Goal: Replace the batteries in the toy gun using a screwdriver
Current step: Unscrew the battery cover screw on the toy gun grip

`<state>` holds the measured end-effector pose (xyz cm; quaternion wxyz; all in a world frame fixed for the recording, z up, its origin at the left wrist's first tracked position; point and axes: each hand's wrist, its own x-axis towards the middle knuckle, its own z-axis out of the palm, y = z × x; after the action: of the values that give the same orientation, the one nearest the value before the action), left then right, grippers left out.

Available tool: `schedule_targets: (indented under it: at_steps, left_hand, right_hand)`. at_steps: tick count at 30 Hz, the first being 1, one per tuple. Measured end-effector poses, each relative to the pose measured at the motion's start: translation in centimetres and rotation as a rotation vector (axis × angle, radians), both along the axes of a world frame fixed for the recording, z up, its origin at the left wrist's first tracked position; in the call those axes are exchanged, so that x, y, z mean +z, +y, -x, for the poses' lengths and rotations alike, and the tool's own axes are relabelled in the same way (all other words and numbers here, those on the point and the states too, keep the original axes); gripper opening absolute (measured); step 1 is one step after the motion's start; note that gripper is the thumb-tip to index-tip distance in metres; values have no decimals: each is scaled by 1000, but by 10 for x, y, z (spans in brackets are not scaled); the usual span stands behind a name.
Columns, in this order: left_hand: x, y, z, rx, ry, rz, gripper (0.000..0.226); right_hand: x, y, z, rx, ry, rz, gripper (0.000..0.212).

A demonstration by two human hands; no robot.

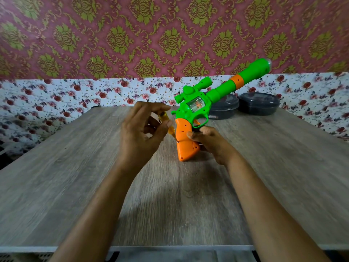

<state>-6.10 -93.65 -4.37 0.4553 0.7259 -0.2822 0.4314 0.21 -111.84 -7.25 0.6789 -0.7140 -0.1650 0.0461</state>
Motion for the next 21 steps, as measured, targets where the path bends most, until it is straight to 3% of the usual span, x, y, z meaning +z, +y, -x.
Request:
schedule_targets:
  at_steps: [10,16,21]
  left_hand:
    - [1,2,3,-40,36,-10,30]
    - [3,0,6,-43,52,13,18]
    - [2,0,5,-54,60,48,26]
  right_hand:
    - [1,1,0,-8,18,17,16]
    - [2,1,2,3,20,7,15]
    - [3,0,3,24,26,-1,20]
